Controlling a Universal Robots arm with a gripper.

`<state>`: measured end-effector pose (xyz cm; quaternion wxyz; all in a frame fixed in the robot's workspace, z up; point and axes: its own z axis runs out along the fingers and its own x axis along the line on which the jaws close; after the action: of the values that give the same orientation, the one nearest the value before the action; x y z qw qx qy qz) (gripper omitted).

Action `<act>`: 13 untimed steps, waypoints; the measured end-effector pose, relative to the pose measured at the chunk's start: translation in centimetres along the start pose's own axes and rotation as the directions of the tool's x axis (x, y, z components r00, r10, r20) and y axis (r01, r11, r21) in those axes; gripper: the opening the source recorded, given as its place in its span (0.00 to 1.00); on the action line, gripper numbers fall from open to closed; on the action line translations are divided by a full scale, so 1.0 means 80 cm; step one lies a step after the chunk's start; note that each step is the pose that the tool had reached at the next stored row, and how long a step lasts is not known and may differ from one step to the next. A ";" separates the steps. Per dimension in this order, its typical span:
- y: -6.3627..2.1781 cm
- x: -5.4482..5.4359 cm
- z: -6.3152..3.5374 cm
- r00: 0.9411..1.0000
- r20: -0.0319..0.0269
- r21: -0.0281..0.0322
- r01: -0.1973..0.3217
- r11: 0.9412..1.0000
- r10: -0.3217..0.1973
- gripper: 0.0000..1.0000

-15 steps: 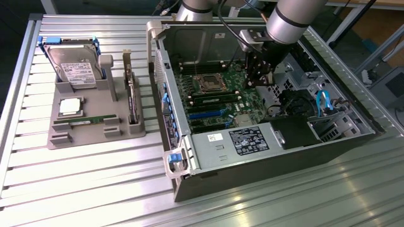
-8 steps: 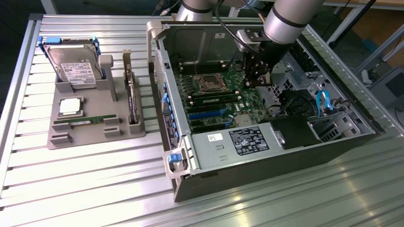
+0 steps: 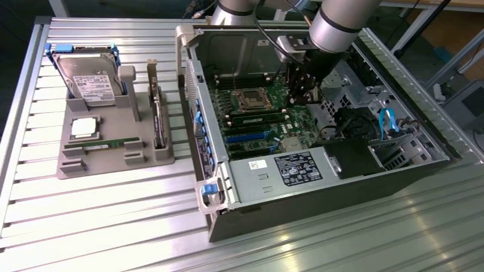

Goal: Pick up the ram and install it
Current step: 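Press down the ram until it locks into place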

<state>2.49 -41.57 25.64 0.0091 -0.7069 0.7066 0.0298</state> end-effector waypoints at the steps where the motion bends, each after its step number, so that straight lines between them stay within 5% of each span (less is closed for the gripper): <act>1: 0.001 0.000 0.000 1.000 0.000 0.000 0.000 1.000 0.000 0.10; 13: 0.006 0.001 0.011 1.000 0.000 0.001 0.000 1.000 0.000 0.10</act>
<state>2.02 -41.57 24.80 0.0091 -0.7070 0.7066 0.0295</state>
